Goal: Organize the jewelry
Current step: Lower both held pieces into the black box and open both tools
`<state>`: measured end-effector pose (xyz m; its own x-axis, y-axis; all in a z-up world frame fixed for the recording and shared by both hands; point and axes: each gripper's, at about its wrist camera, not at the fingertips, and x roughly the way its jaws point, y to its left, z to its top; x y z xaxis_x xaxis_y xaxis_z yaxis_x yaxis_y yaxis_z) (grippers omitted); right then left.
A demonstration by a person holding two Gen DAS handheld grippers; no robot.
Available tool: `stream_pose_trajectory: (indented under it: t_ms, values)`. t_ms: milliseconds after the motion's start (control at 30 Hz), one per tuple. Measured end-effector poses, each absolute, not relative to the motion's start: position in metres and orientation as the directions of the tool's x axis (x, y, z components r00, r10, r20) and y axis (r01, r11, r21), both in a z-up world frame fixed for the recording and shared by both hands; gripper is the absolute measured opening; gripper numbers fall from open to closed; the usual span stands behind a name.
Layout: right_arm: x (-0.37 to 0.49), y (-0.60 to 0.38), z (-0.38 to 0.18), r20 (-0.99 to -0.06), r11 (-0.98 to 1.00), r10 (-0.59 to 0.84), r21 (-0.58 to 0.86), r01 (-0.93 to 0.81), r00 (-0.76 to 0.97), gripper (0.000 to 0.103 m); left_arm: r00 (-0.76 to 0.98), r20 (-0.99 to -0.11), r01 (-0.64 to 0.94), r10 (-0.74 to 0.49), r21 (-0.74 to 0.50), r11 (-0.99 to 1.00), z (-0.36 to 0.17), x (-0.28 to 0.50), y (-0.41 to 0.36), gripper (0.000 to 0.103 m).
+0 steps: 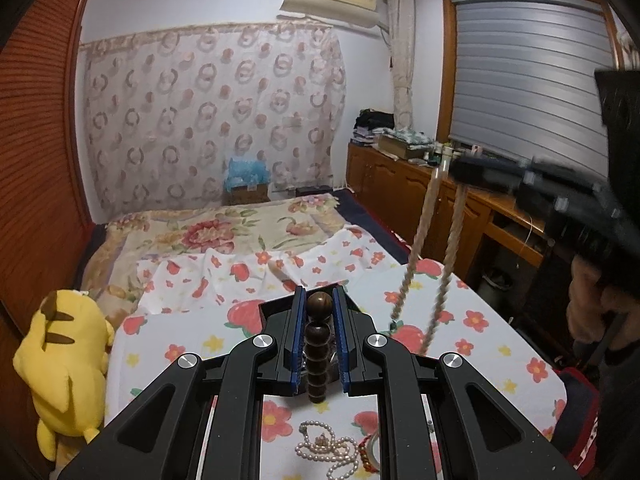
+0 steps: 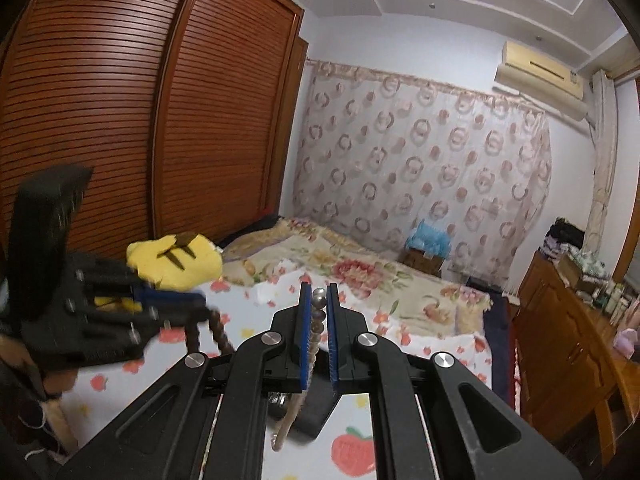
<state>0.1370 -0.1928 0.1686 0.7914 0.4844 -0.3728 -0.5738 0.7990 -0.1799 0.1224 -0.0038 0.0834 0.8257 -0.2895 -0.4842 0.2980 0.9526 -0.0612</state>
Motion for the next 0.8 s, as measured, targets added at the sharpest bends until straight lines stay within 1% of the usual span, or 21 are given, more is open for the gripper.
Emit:
stream_pose_trajectory:
  t_ms: [133, 267, 433, 600, 700, 800]
  values:
    - [0.150, -0.186, 0.174, -0.359, 0.806, 0.474, -0.190, -0.561, 0.804, 0.008, 0.811, -0.511, 0.293, -0.285, -0.068, 0.954, 0.072, 0.139, -0.001, 0.012]
    - [0.165, -0.180, 0.166, -0.362, 0.811, 0.458, -0.204, -0.549, 0.812, 0.008, 0.796, -0.536, 0.285, -0.280, -0.076, 0.955, 0.061, 0.154, -0.002, 0.012]
    - [0.191, -0.174, 0.130, -0.438, 0.813, 0.424, -0.201, -0.546, 0.793, 0.008, 0.792, -0.544, 0.286, -0.278, -0.073, 0.955, 0.056, 0.164, -0.004, 0.012]
    - [0.209, -0.177, 0.082, -0.543, 0.817, 0.410, -0.139, -0.560, 0.733, 0.009, 0.789, -0.547, 0.293, -0.279, -0.063, 0.954, 0.054, 0.175, -0.012, 0.012]
    - [0.214, -0.179, 0.061, -0.580, 0.816, 0.414, -0.104, -0.568, 0.701, 0.009, 0.787, -0.553, 0.295, -0.271, -0.048, 0.954, 0.050, 0.182, -0.019, 0.012]
    - [0.216, -0.182, 0.050, -0.596, 0.822, 0.412, -0.083, -0.563, 0.689, 0.009, 0.781, -0.565, 0.297, -0.268, -0.041, 0.954, 0.046, 0.190, -0.026, 0.012]
